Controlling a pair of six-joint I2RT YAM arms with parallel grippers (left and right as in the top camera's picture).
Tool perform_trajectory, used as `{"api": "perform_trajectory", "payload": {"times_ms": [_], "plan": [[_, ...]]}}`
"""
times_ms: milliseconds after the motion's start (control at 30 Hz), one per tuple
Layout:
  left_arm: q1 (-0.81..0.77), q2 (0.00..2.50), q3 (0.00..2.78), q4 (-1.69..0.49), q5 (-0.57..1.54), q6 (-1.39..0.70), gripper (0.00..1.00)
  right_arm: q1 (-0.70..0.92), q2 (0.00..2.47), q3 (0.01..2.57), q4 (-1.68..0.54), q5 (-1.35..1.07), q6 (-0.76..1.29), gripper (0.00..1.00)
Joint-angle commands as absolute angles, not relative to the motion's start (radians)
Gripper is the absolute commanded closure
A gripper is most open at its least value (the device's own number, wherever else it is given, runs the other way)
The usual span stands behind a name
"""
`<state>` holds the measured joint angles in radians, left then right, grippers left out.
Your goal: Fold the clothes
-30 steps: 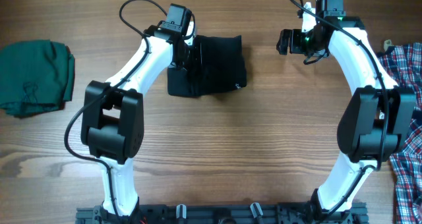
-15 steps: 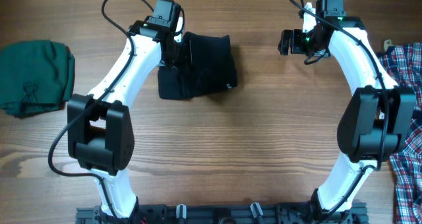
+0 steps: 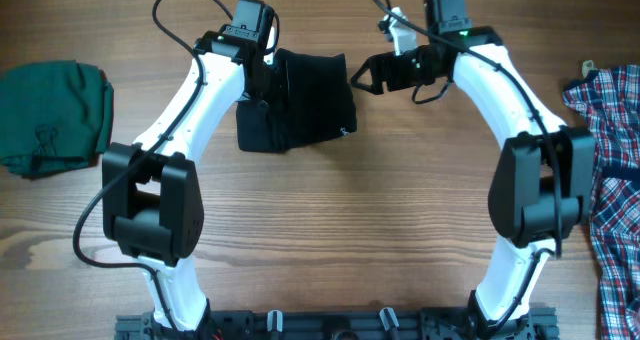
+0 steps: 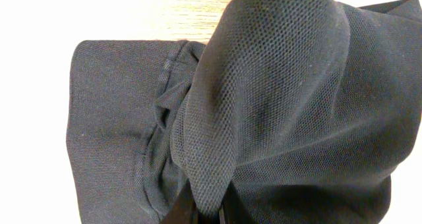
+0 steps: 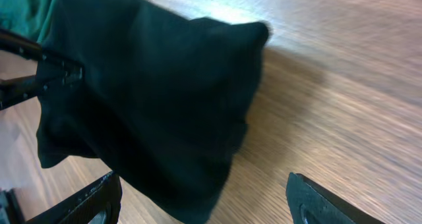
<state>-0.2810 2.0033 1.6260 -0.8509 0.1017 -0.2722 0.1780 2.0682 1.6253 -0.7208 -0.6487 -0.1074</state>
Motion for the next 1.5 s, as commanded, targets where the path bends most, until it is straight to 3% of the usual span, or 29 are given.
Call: {"api": "perform_trajectory", "payload": {"times_ms": [0, 367, 467, 500, 567, 633, 733, 800, 1000, 1367, 1400, 1467], "plan": [[-0.270, 1.939, 1.623, -0.852, 0.083, -0.269, 0.96, 0.187, 2.140, 1.628, -0.717, -0.743, -0.131, 0.19], [-0.270, 1.930, 1.623, -0.903, -0.002, -0.270, 0.96, 0.247, 2.257, 1.628, -0.682, -0.914, -0.158, 0.19], [-0.270, 1.930, 1.623, -0.905, -0.011, -0.270, 0.96, 0.279, 2.279, 1.628, -0.653, -0.881, -0.153, 0.41], [-0.270, 1.930, 1.620, -0.904, -0.018, -0.271, 0.96, 0.282, 2.280, 1.628, -0.650, -0.872, -0.147, 0.44], [-0.270, 1.930, 1.588, -0.903, -0.025, -0.271, 0.96, 0.282, 2.282, 1.628, -0.641, -0.854, -0.125, 0.64], [-0.270, 1.932, 1.525, -0.895, -0.091, -0.298, 0.96, 0.281, 2.282, 1.628, -0.630, -0.813, -0.078, 0.76], [-0.270, 1.932, 1.451, -0.857, -0.096, -0.297, 0.96, 0.281, 2.282, 1.628, -0.619, -0.801, -0.067, 0.83], [-0.254, 1.934, 1.415, -0.834, -0.107, -0.297, 0.96, 0.280, 2.282, 1.628, -0.619, -0.798, -0.065, 0.96], [-0.167, 1.986, 1.410, -0.822, -0.106, -0.296, 0.96, 0.204, 2.281, 1.628, -0.636, -0.748, -0.020, 0.96], [-0.160, 2.116, 1.410, -0.734, -0.203, -0.292, 0.96, 0.159, 2.281, 1.628, -0.678, -0.732, -0.052, 0.96], [-0.155, 2.134, 1.410, -0.726, -0.204, -0.292, 0.89, 0.159, 2.281, 1.628, -0.678, -0.732, -0.052, 0.95], [-0.147, 2.140, 1.410, -0.724, -0.204, -0.292, 0.62, 0.159, 2.281, 1.628, -0.678, -0.727, -0.052, 0.95]]}}
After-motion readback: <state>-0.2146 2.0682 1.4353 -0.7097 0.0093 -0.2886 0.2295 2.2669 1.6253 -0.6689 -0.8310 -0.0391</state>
